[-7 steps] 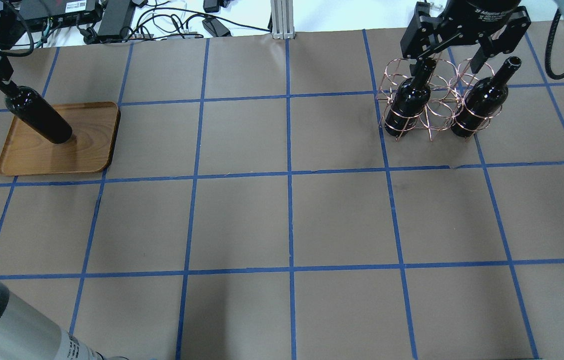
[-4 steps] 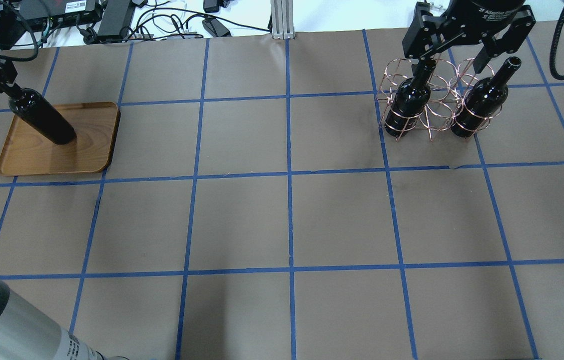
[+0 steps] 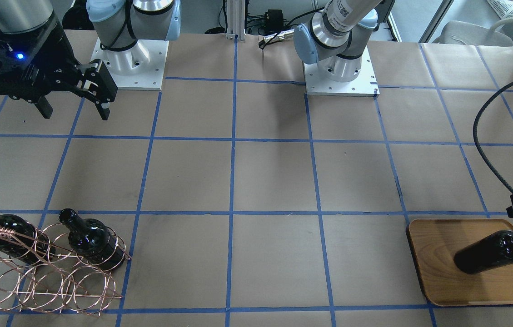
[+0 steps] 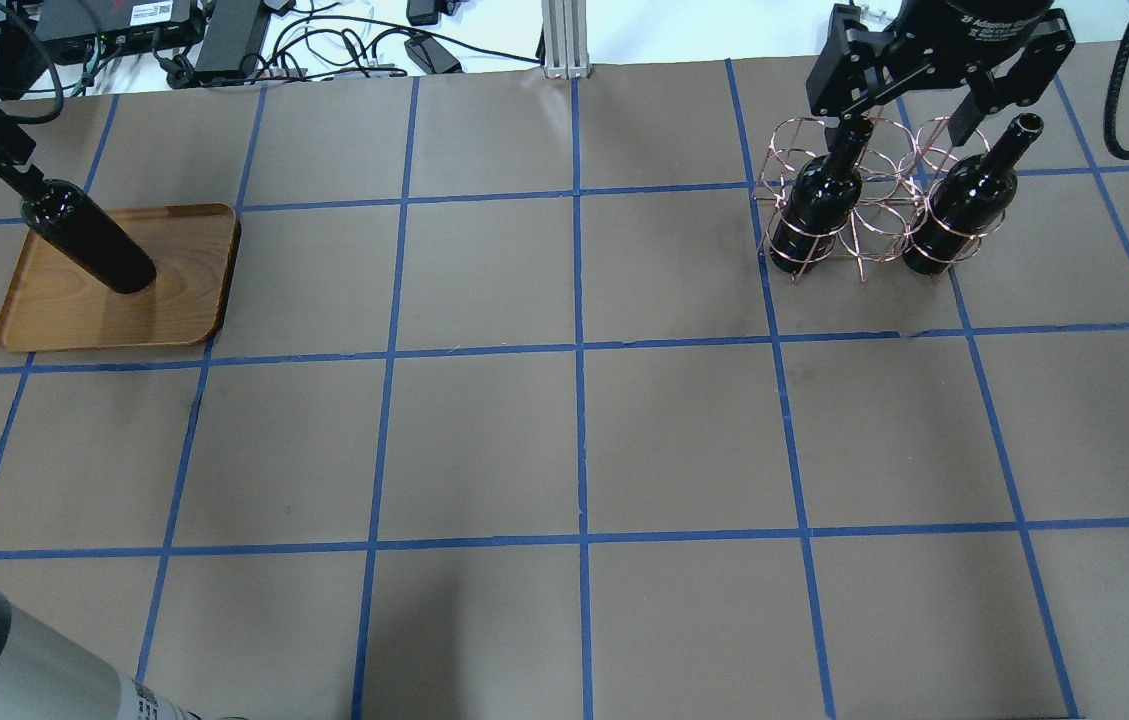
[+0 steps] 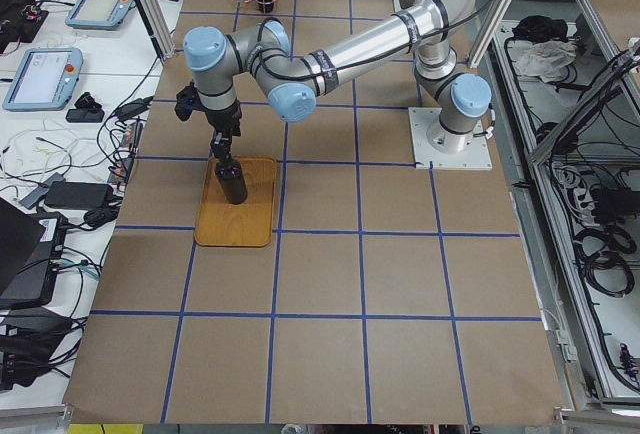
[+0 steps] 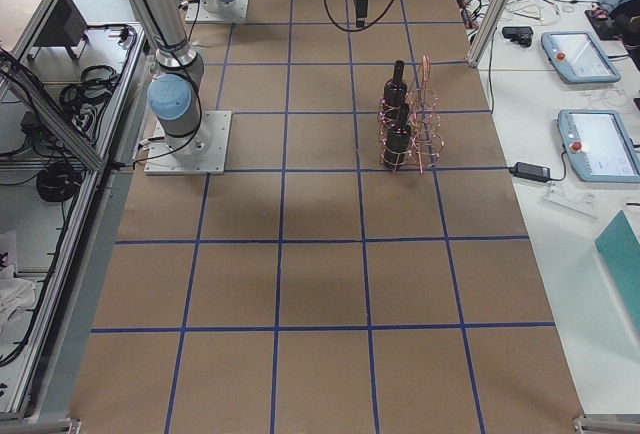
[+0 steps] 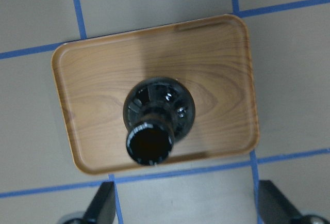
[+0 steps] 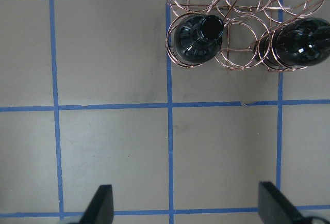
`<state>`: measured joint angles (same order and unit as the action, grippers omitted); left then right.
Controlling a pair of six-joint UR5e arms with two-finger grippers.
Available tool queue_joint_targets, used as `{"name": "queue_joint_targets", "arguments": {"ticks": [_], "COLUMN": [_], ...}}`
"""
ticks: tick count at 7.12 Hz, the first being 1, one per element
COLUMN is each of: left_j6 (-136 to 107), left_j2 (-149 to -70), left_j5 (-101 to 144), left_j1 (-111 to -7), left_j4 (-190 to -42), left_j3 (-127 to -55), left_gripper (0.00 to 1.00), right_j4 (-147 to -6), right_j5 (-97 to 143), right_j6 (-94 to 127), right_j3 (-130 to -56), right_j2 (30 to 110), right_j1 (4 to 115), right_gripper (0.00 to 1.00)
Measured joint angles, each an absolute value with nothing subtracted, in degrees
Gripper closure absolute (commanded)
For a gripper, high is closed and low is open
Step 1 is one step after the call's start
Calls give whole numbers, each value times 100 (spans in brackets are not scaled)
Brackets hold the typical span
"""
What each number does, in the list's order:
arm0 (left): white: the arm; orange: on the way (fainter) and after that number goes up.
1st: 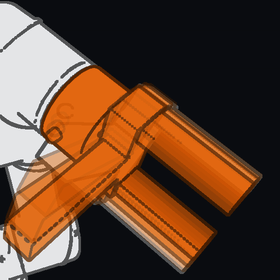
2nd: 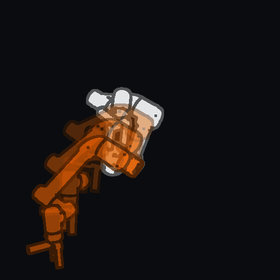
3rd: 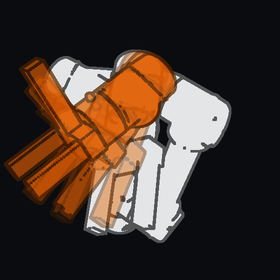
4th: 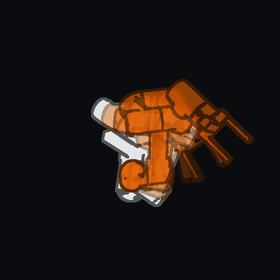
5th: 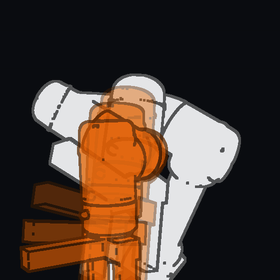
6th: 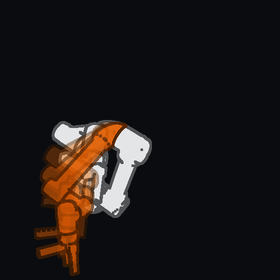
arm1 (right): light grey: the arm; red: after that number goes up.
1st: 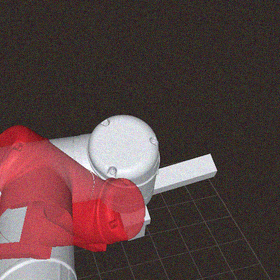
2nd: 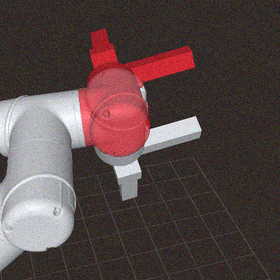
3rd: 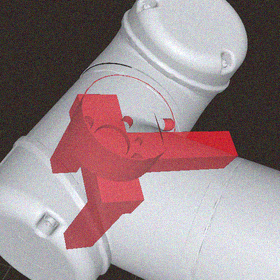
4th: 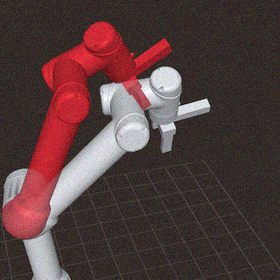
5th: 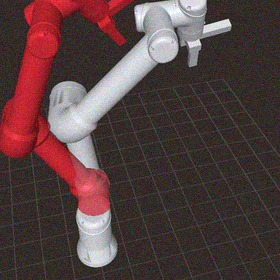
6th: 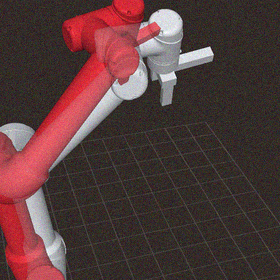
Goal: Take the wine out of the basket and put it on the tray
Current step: 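Lower the bottle onto the wooden tray with the left gripper, then open the left gripper and raise it away from the bottle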
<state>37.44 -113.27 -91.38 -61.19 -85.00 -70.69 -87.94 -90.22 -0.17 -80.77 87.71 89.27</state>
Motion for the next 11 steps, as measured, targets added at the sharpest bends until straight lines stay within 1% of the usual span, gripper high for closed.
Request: {"name": "queue_joint_targets", "arguments": {"ticks": [2, 3, 5, 8, 9, 11], "left_j6": [3617, 3348, 2125, 512, 380, 321], "left_j2": [-10637, -10258, -9648, -9298, -9248, -9189], "left_j5": [-9151, -9130, -9098, -8964, -8948, -8957], "left_j1": [-6233, -6397, -7184, -8392, -8655, -8830], "left_j4": [-9136, -9289, -9362, -9343, -9288, -9195], "left_j3": [-7222, -7407, -7779, -8110, -8182, -8297], "left_gripper": [0, 0, 0, 0, 0, 0], "right_j4": [-8760, -8751, -8751, -8752, -8750, -8747], "right_j5": [-9026, -9026, -9021, -9030, -9042, -9059], "right_j6": [-25, -28, -36, -46, -54, -68], "right_j3": [-8077, -8077, -8077, -8077, -8077, -8077], "right_j2": [8802, 8807, 8814, 8830, 8836, 8841], "right_j1": [8929, 8930, 8930, 8930, 8930, 8930], "right_gripper": [0, 0, 0, 0, 0, 0]}}
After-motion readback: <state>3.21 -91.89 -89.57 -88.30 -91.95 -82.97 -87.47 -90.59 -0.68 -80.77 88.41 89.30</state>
